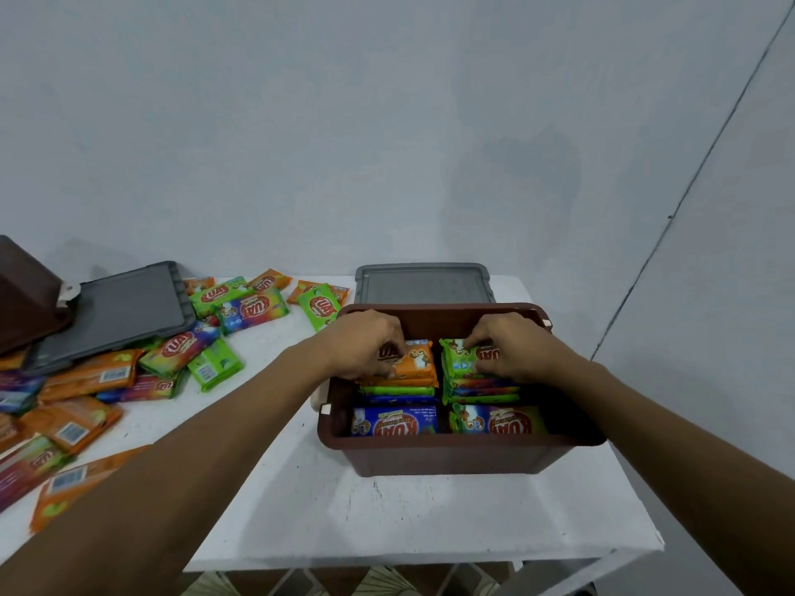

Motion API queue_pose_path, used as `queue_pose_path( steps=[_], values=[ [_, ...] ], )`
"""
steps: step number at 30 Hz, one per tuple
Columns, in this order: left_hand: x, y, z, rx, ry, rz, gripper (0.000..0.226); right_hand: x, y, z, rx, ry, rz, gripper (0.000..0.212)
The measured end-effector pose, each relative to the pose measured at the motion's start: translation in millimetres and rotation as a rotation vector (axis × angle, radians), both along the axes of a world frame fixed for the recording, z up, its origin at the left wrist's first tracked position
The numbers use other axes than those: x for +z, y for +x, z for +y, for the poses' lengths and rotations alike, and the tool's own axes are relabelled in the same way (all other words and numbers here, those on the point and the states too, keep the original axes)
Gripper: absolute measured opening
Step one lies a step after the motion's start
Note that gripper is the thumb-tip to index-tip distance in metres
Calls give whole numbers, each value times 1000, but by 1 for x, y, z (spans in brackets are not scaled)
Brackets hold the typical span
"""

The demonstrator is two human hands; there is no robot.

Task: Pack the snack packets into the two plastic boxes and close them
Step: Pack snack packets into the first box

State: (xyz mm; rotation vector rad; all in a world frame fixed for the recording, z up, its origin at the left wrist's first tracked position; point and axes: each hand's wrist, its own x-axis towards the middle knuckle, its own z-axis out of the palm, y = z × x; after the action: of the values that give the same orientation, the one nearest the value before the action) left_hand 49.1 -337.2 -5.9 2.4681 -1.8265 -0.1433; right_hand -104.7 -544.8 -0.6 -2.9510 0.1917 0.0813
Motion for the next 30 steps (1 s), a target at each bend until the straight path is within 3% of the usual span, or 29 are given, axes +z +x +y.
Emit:
queue_pose_path(
  steps=[6, 11, 14, 20, 24, 30],
  values=[
    [1, 7, 13, -33, -29, 6, 46, -8, 3, 20, -35, 70, -51, 43],
    [3, 16, 41, 84, -500, 145, 30, 5, 21, 32, 1, 119, -140, 30],
    [0, 47, 80, 238, -616, 175, 18, 20, 48, 50, 14, 197, -195, 22],
    [-12, 129, 141, 493, -511, 231, 13, 33, 123, 90, 62, 322, -197, 14],
    [-19, 178, 146, 536, -272, 180, 26, 25, 187, 104, 51, 321, -114, 20],
    [-47, 219, 134, 500, -110, 98, 37, -9, 267, 120, -62, 28, 203, 45]
  ],
)
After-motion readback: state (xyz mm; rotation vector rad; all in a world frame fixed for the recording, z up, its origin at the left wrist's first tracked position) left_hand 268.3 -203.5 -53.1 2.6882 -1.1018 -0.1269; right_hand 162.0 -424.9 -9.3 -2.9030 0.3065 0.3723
